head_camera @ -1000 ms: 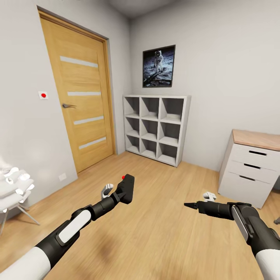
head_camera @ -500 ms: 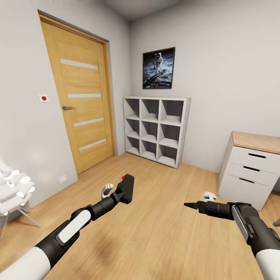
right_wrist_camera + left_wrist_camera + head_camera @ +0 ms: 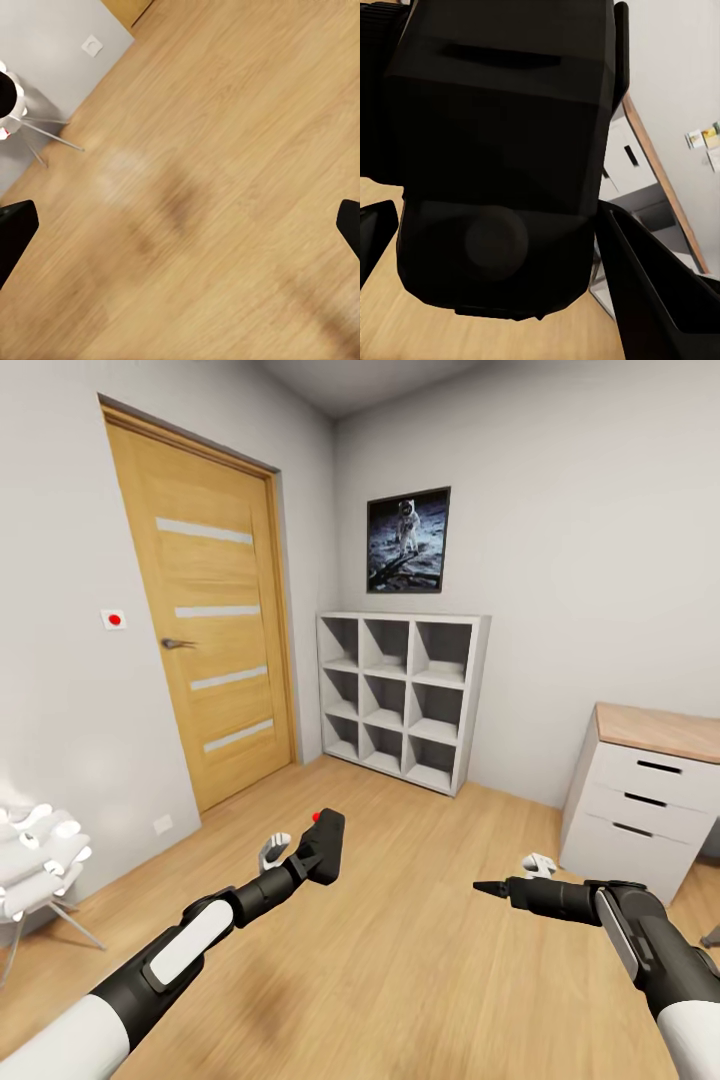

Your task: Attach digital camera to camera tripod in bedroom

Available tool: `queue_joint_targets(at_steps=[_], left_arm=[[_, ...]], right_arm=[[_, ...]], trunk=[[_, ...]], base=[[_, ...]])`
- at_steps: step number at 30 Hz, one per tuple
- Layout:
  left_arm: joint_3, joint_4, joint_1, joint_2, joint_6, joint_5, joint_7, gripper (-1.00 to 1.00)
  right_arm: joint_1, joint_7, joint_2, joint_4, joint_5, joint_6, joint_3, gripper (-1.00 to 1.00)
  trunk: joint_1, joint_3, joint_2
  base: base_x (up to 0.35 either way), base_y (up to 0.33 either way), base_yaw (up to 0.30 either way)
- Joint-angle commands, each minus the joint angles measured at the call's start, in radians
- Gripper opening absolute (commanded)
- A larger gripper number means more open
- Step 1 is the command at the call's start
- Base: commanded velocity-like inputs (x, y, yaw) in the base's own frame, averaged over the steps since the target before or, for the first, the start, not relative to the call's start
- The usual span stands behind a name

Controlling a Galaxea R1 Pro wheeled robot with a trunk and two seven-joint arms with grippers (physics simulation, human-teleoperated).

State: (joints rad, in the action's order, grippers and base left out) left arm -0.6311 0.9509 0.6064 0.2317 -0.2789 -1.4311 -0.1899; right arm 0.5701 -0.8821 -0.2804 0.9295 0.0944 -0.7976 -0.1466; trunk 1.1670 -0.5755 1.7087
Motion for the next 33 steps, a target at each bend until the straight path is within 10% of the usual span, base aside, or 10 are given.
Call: queue_joint_targets(at_steps=[1,26,31,33], left_arm=[[-0.002,0.0,0.001,0.001,-0.002,-0.008,-0.002,-1.0],[-0.001,-0.017,0.001,0.002,0.0,-0.009,0.012,-1.0],[0.001,-0.129,0.001,0.0,-0.001,-0.007,0.072,-1.0],[-0.007,-0.29,0.001,0.0,-0.004,-0.003,0.184,-1.0]], right_arm=[[0.001,0.002,0.0,0.0,0.007,-0.008,-0.001,1.0],[0.001,0.004,0.0,-0.008,0.008,-0.006,-0.001,1.0],[0.001,0.007,-0.007,-0.029,0.012,-0.004,-0.002,1.0],[0.001,0.01,-0.01,-0.156,0.008,0.006,-0.002,1.0]], trunk=[[-0.004,0.002,-0.007],[-0.1,0.08,-0.182],[-0.119,0.096,-0.217],[-0.127,0.102,-0.231]], base=[[0.0,0.0,0.0],[0.0,0.0,0.0],[0.0,0.0,0.0],[0.0,0.0,0.0]])
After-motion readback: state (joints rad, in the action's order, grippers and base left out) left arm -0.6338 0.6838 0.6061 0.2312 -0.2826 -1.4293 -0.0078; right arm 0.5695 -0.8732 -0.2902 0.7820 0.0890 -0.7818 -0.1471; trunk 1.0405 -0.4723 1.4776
